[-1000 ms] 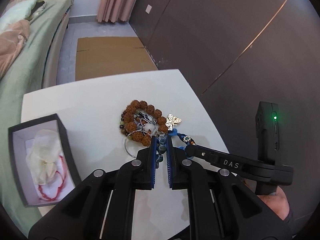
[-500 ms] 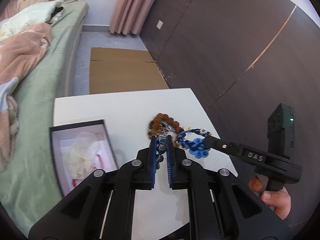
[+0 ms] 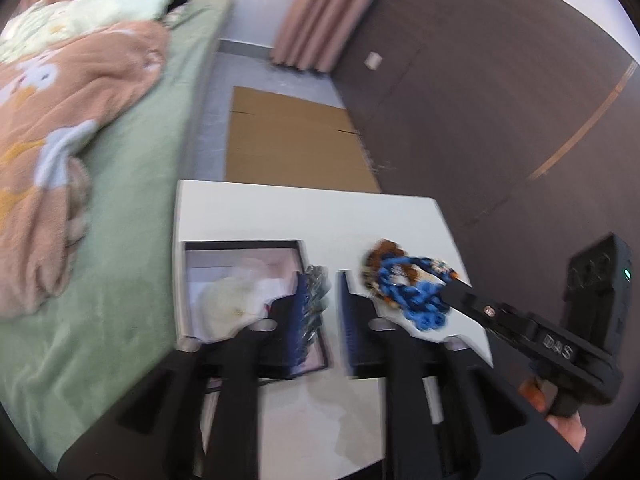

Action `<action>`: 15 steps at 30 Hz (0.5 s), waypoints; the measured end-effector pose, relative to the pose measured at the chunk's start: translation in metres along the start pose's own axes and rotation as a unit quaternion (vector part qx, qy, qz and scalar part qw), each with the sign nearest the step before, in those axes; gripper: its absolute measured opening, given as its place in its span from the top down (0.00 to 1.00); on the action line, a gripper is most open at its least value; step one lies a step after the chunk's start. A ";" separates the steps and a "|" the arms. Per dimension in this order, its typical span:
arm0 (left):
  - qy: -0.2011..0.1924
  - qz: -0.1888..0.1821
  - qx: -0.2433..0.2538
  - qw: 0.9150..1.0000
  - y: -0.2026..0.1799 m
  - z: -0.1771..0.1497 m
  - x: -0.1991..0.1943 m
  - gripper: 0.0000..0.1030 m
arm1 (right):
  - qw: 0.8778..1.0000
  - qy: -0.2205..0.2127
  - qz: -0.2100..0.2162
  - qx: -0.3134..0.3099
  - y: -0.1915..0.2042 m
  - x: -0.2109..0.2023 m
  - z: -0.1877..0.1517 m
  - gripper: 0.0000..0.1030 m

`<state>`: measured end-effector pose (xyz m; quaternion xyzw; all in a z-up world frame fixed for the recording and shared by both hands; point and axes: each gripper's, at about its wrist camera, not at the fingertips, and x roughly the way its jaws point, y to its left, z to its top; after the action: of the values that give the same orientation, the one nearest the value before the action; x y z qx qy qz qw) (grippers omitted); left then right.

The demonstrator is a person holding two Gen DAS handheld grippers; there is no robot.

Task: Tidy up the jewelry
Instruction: 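Carry both bracelets into the black box and open both tools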

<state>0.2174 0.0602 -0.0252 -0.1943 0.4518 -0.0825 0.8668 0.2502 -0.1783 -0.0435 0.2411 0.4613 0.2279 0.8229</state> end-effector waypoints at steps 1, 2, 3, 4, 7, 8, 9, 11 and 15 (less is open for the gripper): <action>-0.006 0.002 -0.005 1.000 0.004 0.001 -0.002 0.43 | 1.000 0.002 0.003 -0.003 0.002 0.003 -0.001 0.89; -0.014 0.004 -0.009 1.000 0.008 0.003 -0.006 0.38 | 1.000 0.004 0.004 -0.005 0.005 0.005 -0.002 0.89; -0.019 0.008 -0.011 1.000 0.011 0.004 -0.009 0.38 | 1.000 0.006 0.008 -0.010 0.009 0.009 -0.003 0.89; -0.023 0.011 -0.012 1.000 0.015 0.006 -0.013 0.38 | 1.000 0.007 0.010 -0.012 0.011 0.010 -0.004 0.89; -0.033 0.021 -0.015 0.999 0.027 0.010 -0.021 0.32 | 1.000 0.008 0.018 -0.021 0.020 0.016 -0.006 0.89; -0.037 0.025 -0.014 0.999 0.030 0.011 -0.024 0.27 | 1.000 0.008 0.020 -0.023 0.023 0.018 -0.007 0.89; -0.040 0.028 -0.013 0.999 0.034 0.012 -0.028 0.25 | 0.999 0.009 0.024 -0.025 0.025 0.020 -0.007 0.89; -0.044 0.029 -0.012 0.999 0.040 0.012 -0.032 0.20 | 0.999 0.011 0.030 -0.028 0.029 0.023 -0.008 0.89; -0.049 0.034 -0.012 0.998 0.053 0.011 -0.038 0.13 | 0.998 0.017 0.045 -0.035 0.038 0.032 -0.011 0.89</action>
<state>0.2028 0.1234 -0.0124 -0.1926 0.4162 -0.0377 0.8878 0.2498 -0.1270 -0.0461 0.2288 0.4553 0.2847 0.8120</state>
